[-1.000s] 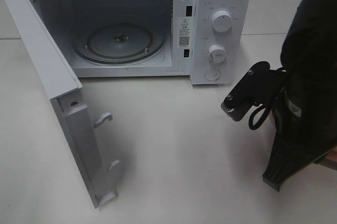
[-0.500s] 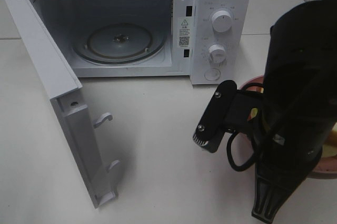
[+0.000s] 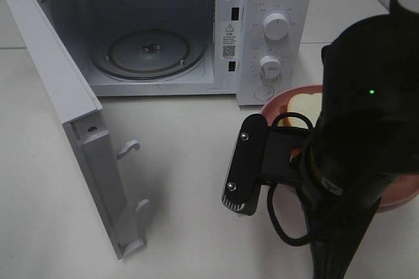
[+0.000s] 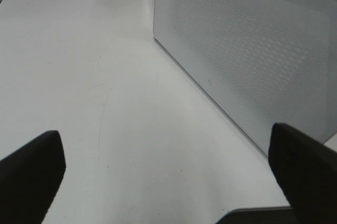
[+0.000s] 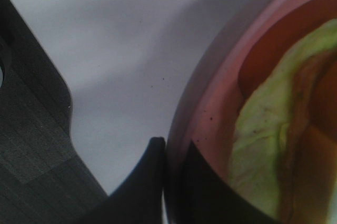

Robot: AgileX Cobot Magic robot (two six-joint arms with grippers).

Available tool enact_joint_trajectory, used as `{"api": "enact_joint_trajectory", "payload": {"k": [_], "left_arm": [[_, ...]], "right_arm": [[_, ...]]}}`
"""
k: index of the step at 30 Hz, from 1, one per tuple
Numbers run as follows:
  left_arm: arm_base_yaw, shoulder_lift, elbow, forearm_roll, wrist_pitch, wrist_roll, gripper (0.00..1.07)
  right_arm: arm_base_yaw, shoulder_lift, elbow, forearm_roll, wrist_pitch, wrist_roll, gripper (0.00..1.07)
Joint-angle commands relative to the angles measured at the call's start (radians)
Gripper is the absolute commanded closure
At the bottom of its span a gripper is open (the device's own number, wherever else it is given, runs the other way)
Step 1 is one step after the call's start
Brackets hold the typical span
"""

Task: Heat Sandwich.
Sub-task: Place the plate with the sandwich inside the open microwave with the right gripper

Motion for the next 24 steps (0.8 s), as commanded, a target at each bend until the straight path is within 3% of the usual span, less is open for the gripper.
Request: {"api": "enact_joint_trajectory", "payload": {"k": [1, 24], "left_arm": [[0.002, -0.015, -0.001, -0.005, -0.014, 0.001, 0.09], [0.002, -0.015, -0.001, -0.005, -0.014, 0.001, 0.09]], "right_arm": [[0.003, -0.009, 0.002, -0.032, -0.032, -0.053, 1.06], [0.003, -0.009, 0.002, -0.031, -0.23, -0.35, 1.04]]}}
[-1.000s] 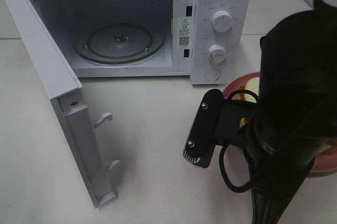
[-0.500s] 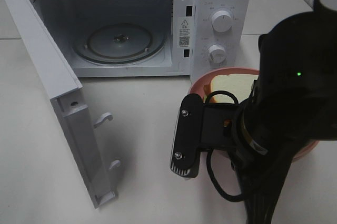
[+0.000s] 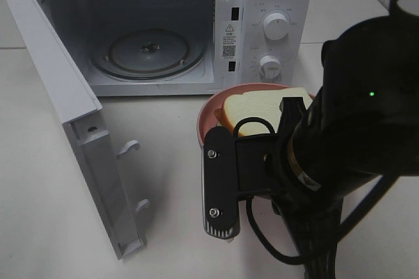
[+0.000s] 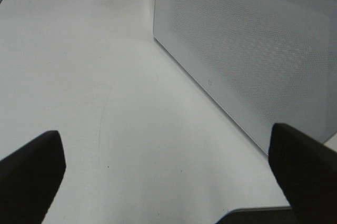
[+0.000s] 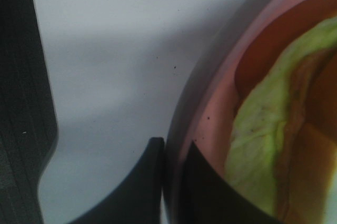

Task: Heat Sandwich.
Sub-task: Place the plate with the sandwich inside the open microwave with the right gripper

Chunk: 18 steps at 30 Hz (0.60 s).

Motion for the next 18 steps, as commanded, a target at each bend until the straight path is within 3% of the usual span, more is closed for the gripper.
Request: {"api": "enact_joint_trajectory", "payload": {"k": [1, 13, 18], "left_arm": [[0.002, -0.015, -0.001, -0.005, -0.014, 0.001, 0.09], [0.002, -0.015, -0.001, -0.005, -0.014, 0.001, 0.09], [0.002, -0.015, -0.001, -0.005, -0.014, 0.001, 0.09]], "right_arm": [[0.003, -0.009, -0.001, -0.024, -0.022, -0.033, 1.04], [-0.001, -0.009, -0.001, -0.024, -0.053, -0.022, 1.03], [-0.017, -0.009, -0.001, -0.037, -0.058, -0.112, 1.07]]}}
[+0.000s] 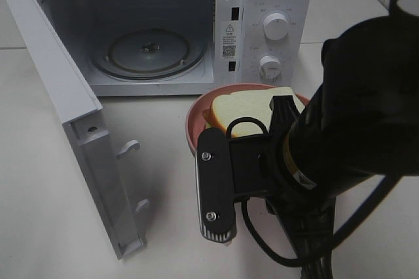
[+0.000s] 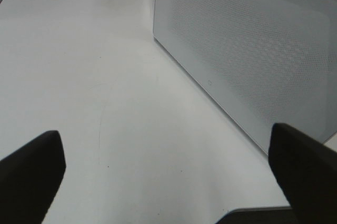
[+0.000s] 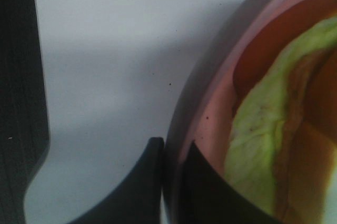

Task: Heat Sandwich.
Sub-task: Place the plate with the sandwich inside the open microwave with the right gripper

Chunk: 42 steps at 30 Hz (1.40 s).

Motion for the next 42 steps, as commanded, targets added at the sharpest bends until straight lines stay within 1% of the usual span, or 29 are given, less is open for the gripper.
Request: {"api": "enact_joint_trajectory", "payload": {"k": [1, 4, 6, 9, 10, 17, 21, 22, 25, 26, 28, 30, 31, 34, 35, 37, 39, 40, 42], "left_arm": [[0.002, -0.015, -0.001, -0.005, -0.014, 0.001, 0.09], [0.002, -0.015, -0.001, -0.005, -0.014, 0.001, 0.09], [0.002, -0.015, -0.001, -0.005, -0.014, 0.001, 0.09], [0.002, -0.015, -0.001, -0.005, -0.014, 0.001, 0.09], [0.002, -0.015, -0.001, -0.005, -0.014, 0.001, 0.09], [0.002, -0.015, -0.001, -0.005, -0.014, 0.001, 0.09], [0.002, -0.015, -0.001, -0.005, -0.014, 0.001, 0.09], [0.002, -0.015, -0.001, -0.005, -0.014, 0.001, 0.09], [0.002, -0.015, -0.001, -0.005, -0.014, 0.001, 0.09], [0.002, -0.015, -0.001, -0.005, -0.014, 0.001, 0.09], [0.002, -0.015, -0.001, -0.005, -0.014, 0.001, 0.09], [0.002, -0.015, -0.001, -0.005, -0.014, 0.001, 0.09], [0.002, -0.015, -0.001, -0.005, -0.014, 0.001, 0.09], [0.002, -0.015, -0.001, -0.005, -0.014, 0.001, 0.09], [0.002, -0.015, -0.001, -0.005, -0.014, 0.001, 0.09], [0.002, -0.015, -0.001, -0.005, -0.014, 0.001, 0.09], [0.002, -0.015, -0.001, -0.005, -0.014, 0.001, 0.09], [0.002, -0.015, -0.001, -0.005, -0.014, 0.001, 0.09], [0.002, -0.015, -0.001, -0.005, -0.014, 0.001, 0.09]], "right_arm": [[-0.042, -0.009, -0.001, -0.029, -0.025, -0.093, 1.07], [-0.071, -0.009, -0.001, -0.022, -0.039, -0.138, 1.07], [-0.11, -0.009, -0.001, -0.017, -0.055, -0.216, 1.07], [-0.132, -0.009, -0.001, -0.017, -0.068, -0.263, 1.07], [-0.151, -0.009, -0.001, -0.016, -0.083, -0.316, 1.07], [-0.196, -0.009, -0.001, -0.003, -0.136, -0.446, 1.07], [-0.232, -0.009, -0.001, 0.059, -0.199, -0.573, 1.07], [-0.232, -0.009, -0.001, 0.059, -0.199, -0.573, 1.07], [-0.27, -0.009, -0.001, 0.126, -0.234, -0.7, 1.07], [-0.27, -0.009, -0.001, 0.126, -0.234, -0.7, 1.07], [-0.303, -0.009, -0.001, 0.181, -0.249, -0.815, 1.07], [-0.321, -0.009, -0.001, 0.221, -0.25, -0.891, 1.07], [-0.321, -0.009, -0.001, 0.221, -0.25, -0.891, 1.07], [-0.363, -0.009, -0.001, 0.281, -0.248, -1.031, 1.07], [-0.363, -0.009, -0.001, 0.281, -0.248, -1.031, 1.07], [-0.39, -0.009, -0.001, 0.321, -0.248, -1.141, 1.07], [-0.411, -0.009, -0.001, 0.338, -0.248, -1.217, 1.07], [-0.411, -0.009, -0.001, 0.338, -0.248, -1.217, 1.07], [-0.441, -0.009, -0.001, 0.365, -0.249, -1.303, 1.07]]}}
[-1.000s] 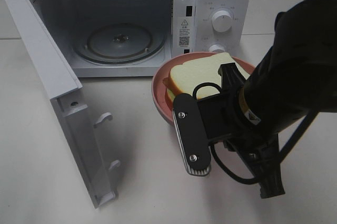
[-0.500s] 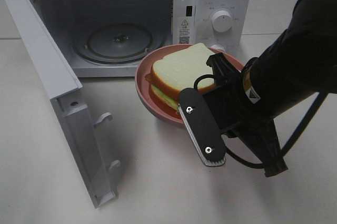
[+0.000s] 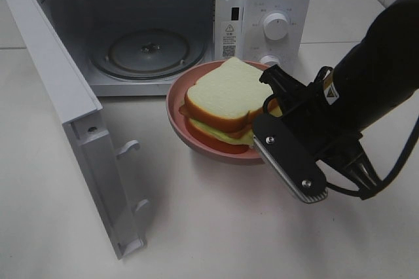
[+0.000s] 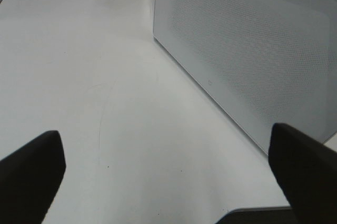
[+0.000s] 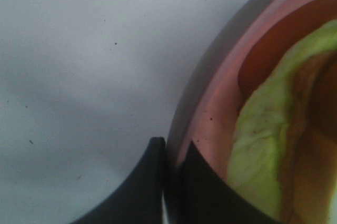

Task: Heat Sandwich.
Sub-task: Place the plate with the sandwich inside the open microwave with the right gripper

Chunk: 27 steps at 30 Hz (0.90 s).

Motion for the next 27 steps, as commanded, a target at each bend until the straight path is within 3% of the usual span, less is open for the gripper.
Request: {"api": "enact_joint_trajectory", "payload": {"k": [1, 21, 27], "left_arm": [[0.002, -0.015, -0.001, -0.005, -0.014, 0.001, 0.09], [0.002, -0.015, -0.001, -0.005, -0.014, 0.001, 0.09], [0.002, -0.015, -0.001, -0.005, -0.014, 0.001, 0.09]], "right_arm": [[-0.032, -0.009, -0.001, 0.045, -0.026, -0.119, 1.07], [-0.046, -0.009, -0.017, 0.096, -0.127, -0.216, 1.07], [-0.008, 0.001, -0.044, 0.096, -0.127, -0.221, 1.07]]}}
